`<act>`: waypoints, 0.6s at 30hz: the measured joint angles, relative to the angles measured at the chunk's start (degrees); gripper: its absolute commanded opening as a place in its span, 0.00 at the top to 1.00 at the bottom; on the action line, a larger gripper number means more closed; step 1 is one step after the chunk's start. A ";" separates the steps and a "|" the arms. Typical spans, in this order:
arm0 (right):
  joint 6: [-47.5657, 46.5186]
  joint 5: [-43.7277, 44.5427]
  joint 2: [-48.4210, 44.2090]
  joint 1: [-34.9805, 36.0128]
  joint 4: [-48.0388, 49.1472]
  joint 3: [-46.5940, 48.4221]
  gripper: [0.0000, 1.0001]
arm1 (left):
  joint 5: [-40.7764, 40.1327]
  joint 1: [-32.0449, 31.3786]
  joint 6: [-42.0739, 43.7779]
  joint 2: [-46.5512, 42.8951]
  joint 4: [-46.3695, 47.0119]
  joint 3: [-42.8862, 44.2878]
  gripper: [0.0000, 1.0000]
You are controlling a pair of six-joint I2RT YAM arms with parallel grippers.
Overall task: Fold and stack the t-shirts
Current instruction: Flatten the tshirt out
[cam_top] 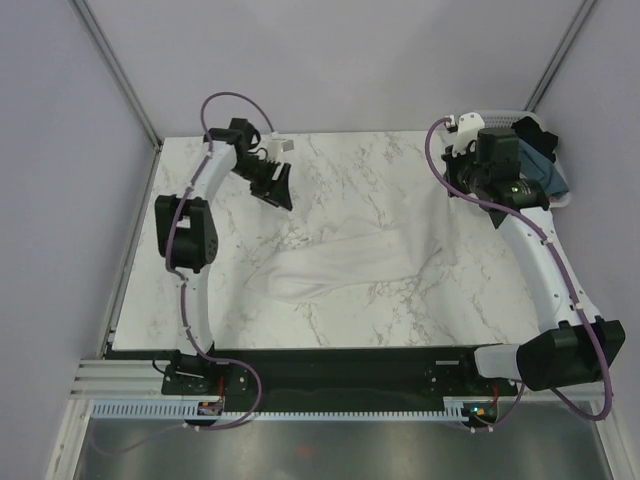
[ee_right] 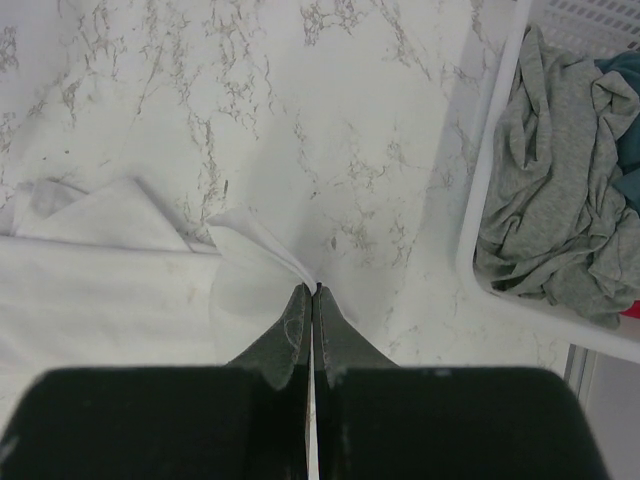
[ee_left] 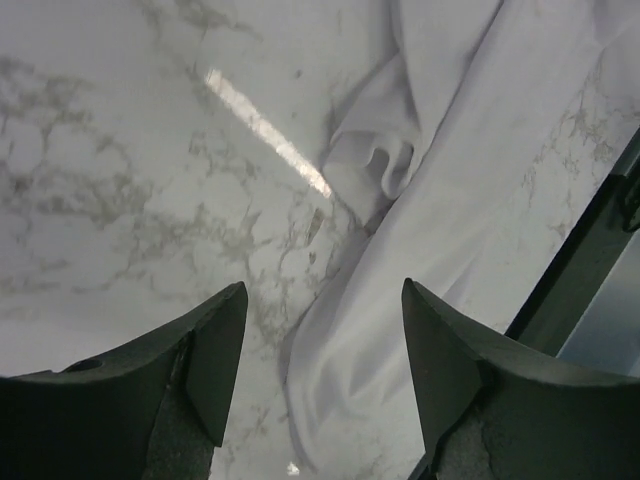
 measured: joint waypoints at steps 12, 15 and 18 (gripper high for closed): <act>-0.09 -0.09 0.55 0.00 0.63 -1.68 1.00 | 4.42 -8.35 -3.39 13.38 1.20 13.40 0.25; -0.09 -0.13 0.55 0.00 0.70 -4.13 1.00 | 3.85 -9.27 -3.78 16.44 1.90 17.59 0.23; -0.13 -0.11 0.57 0.00 0.28 -5.70 1.00 | 3.54 -11.45 -4.07 17.86 3.13 20.55 0.23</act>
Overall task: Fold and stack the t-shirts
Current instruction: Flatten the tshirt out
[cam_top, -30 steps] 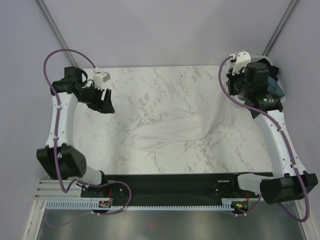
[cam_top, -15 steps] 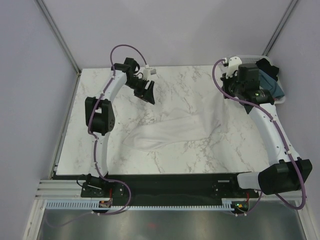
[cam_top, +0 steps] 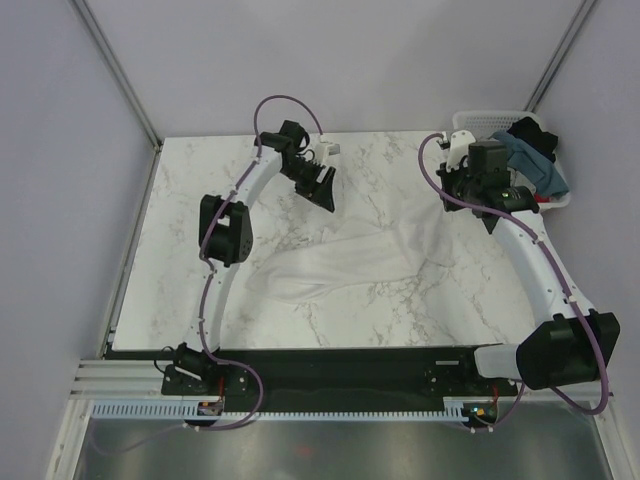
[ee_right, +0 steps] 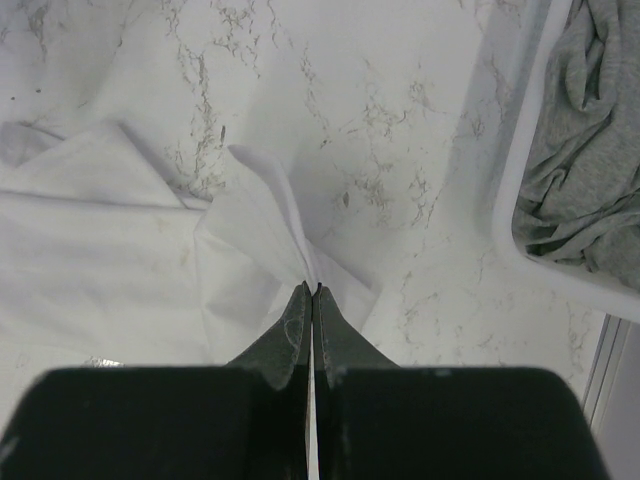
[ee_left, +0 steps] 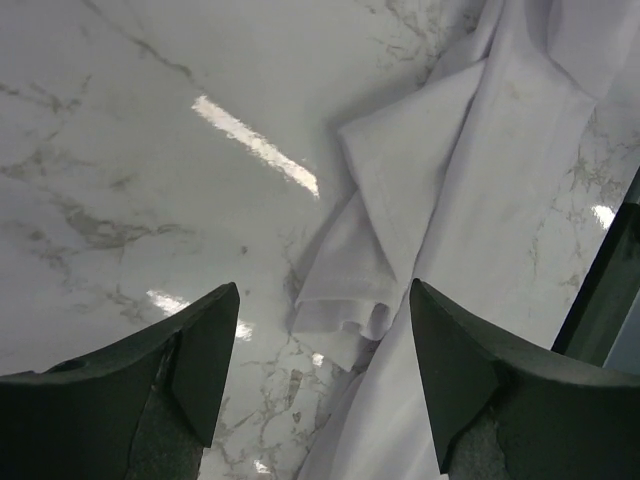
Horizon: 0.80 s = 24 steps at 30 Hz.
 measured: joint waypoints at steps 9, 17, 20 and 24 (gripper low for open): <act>-0.50 0.22 0.00 0.00 -0.04 -0.94 1.00 | 0.00 -8.70 -0.50 4.46 2.80 4.66 0.29; -1.05 0.50 -0.02 0.00 -0.31 -1.01 1.00 | 0.59 -10.32 -1.31 7.80 3.37 5.53 0.42; -1.25 0.68 -0.11 0.00 -0.28 -1.40 1.00 | 0.15 -10.21 -1.68 8.11 3.50 5.53 0.62; -1.44 0.81 -0.11 0.00 -0.26 -1.86 1.00 | -0.85 -9.35 -2.25 8.13 3.39 5.35 0.96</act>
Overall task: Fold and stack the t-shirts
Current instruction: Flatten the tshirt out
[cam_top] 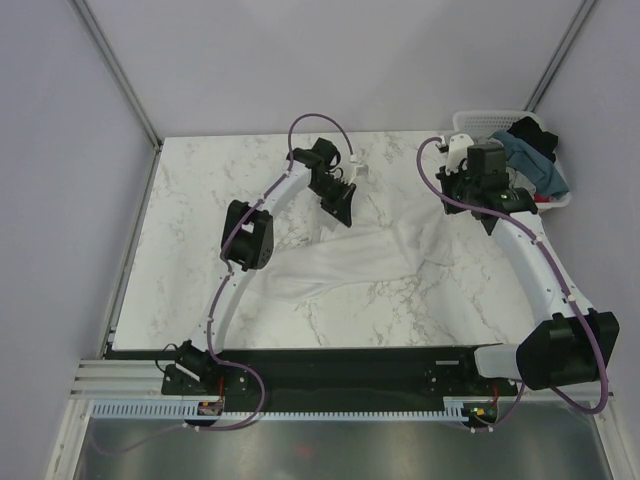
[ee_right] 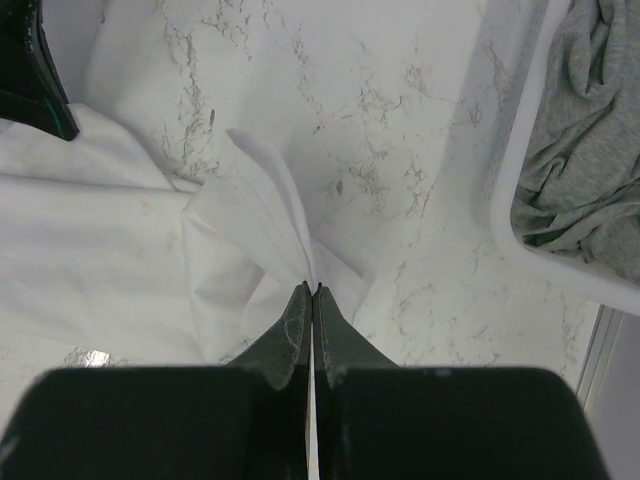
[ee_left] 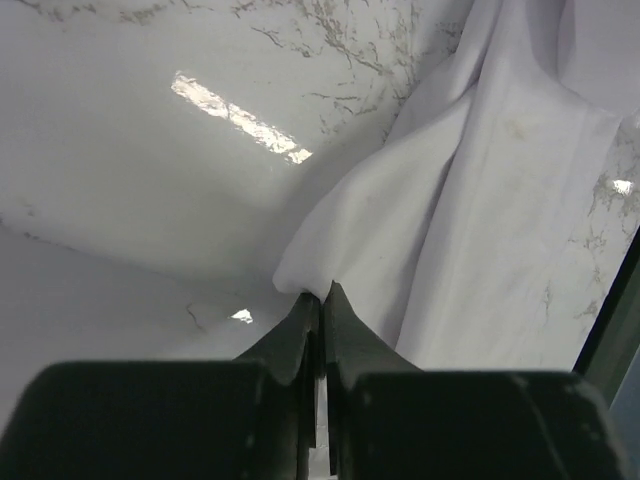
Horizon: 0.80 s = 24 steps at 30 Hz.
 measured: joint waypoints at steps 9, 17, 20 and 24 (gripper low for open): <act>-0.02 0.46 4.87 0.00 1.33 5.46 1.00 | -2.12 7.89 -0.07 -12.13 -0.02 -2.27 0.98; -0.48 2.40 8.48 0.00 4.13 15.87 1.00 | -4.44 15.04 0.07 -34.14 1.22 -5.27 0.94; -0.44 2.47 8.81 0.00 5.16 17.46 1.00 | -4.72 14.80 0.31 -39.21 1.25 -7.48 0.91; -0.13 1.81 9.11 0.00 5.62 17.00 1.00 | -4.79 14.45 1.20 -42.38 1.38 -15.82 0.74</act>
